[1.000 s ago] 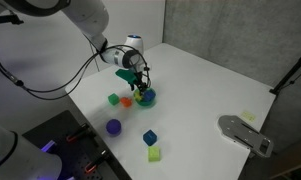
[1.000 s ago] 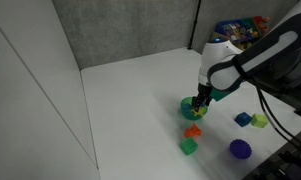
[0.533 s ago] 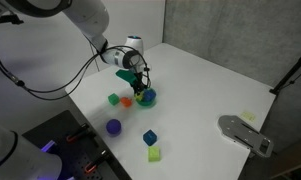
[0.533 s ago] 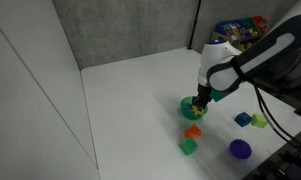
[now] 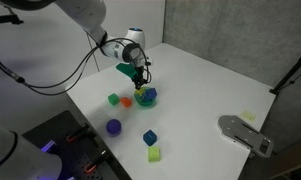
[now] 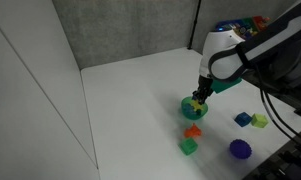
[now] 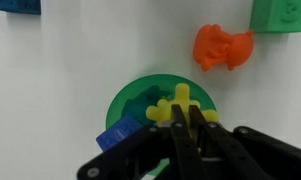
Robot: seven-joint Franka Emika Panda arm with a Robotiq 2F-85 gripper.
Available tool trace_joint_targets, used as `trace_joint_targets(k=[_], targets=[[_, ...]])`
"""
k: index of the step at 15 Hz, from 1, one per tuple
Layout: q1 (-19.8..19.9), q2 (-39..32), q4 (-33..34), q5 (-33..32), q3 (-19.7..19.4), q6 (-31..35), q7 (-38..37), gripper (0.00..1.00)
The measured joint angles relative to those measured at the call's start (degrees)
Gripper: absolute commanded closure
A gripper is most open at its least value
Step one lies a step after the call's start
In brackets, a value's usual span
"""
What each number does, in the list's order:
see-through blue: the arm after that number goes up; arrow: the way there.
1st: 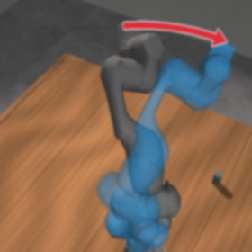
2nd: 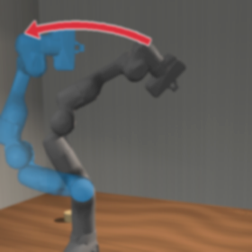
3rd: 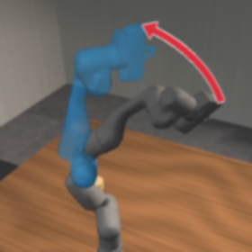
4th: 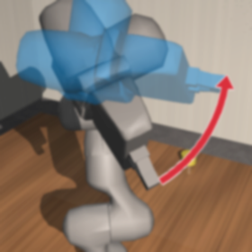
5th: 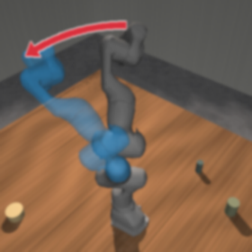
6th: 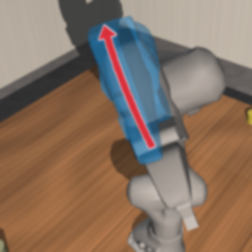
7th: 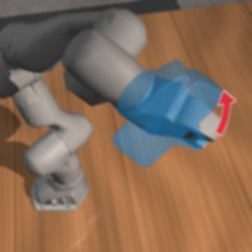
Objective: Remove the yellow microbe shaped toy from the green bowl and place it on the table
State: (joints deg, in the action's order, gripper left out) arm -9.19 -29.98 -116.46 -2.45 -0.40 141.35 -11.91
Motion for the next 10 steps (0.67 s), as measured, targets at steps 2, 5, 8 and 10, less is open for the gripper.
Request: trace_joint_targets(k=[2, 5, 8, 10], targets=[[0.59, 2.64, -0.02, 1.47, 0.90, -2.13, 0.45, 0.95], [1.36, 6.47, -0.03, 1.78, 0.86, -4.33, 0.47, 0.95], [2.96, 8.65, -0.05, 1.72, -0.43, -4.90, 0.46, 0.95], [4.52, 9.07, -0.10, 1.69, -1.73, -4.95, 0.47, 0.95]])
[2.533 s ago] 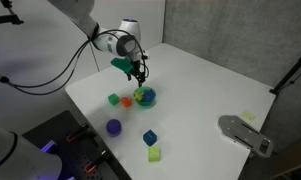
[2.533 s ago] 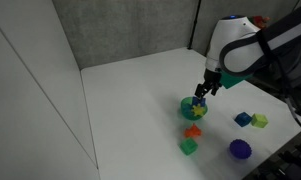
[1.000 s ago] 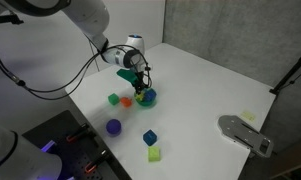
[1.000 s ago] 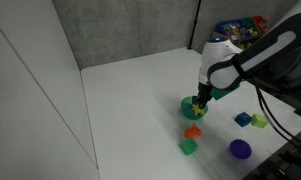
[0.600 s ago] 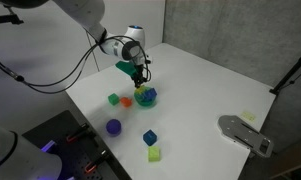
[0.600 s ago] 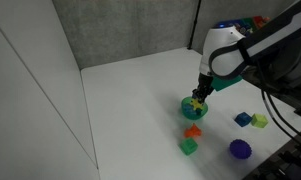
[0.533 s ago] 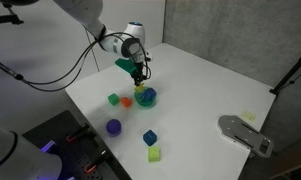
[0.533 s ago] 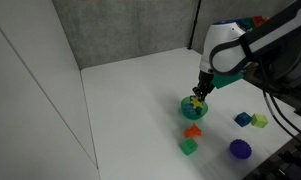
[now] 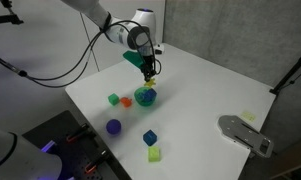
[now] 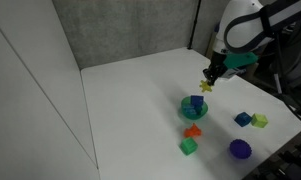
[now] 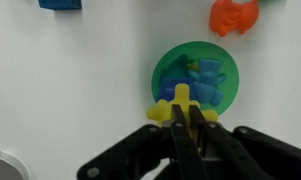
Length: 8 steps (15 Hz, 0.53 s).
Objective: Remove the yellow microbe shaped toy from the green bowl and place it on the table
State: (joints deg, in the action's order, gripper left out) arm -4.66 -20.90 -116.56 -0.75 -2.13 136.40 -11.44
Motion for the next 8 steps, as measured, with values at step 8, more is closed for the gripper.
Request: trace_joint_targets(k=[8], targets=[[5.83, -1.33, -4.94, -1.83, -5.17, 0.34, 0.07, 0.95]])
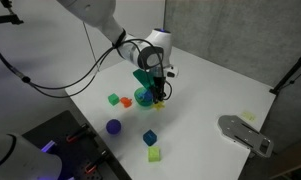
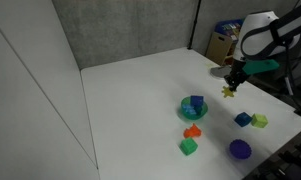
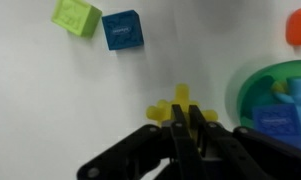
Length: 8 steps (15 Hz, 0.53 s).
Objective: Remove the yellow microbe shaped toy from the green bowl and place it on the table
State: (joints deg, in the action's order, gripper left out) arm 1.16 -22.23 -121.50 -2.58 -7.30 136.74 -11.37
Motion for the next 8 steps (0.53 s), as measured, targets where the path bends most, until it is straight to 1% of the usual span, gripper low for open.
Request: trace_joint_targets(k=[4, 5, 7, 8], targets=[[1.40, -2.31, -2.78, 0.00, -0.60, 0.40, 0.19, 0.95], [1.53, -2.80, -3.17, 0.00, -0.65, 0.40, 0.19, 0.64], [1.61, -3.56, -3.60, 0.00, -0.69, 0.38, 0.20, 0.63], [1.61, -3.74, -3.71, 0.00, -0.69, 0.35, 0.20, 0.56]])
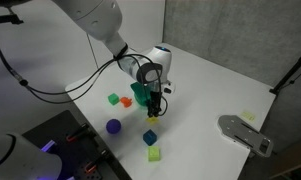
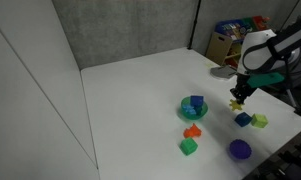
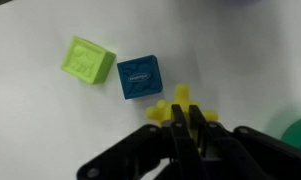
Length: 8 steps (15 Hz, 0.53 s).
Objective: Remove the yellow microbe shaped toy from the green bowl and place it on the table
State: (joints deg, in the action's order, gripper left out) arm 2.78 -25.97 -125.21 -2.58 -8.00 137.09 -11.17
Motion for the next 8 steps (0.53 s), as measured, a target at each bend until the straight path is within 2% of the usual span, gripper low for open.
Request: trace_joint_targets(k=[7, 8], targets=[[-0.10, 2.25, -0.30, 0.10, 1.44, -0.86, 1.01, 0.01], [-0.14, 3.31, -0.49, 0.19, 1.99, -1.35, 1.44, 0.00]])
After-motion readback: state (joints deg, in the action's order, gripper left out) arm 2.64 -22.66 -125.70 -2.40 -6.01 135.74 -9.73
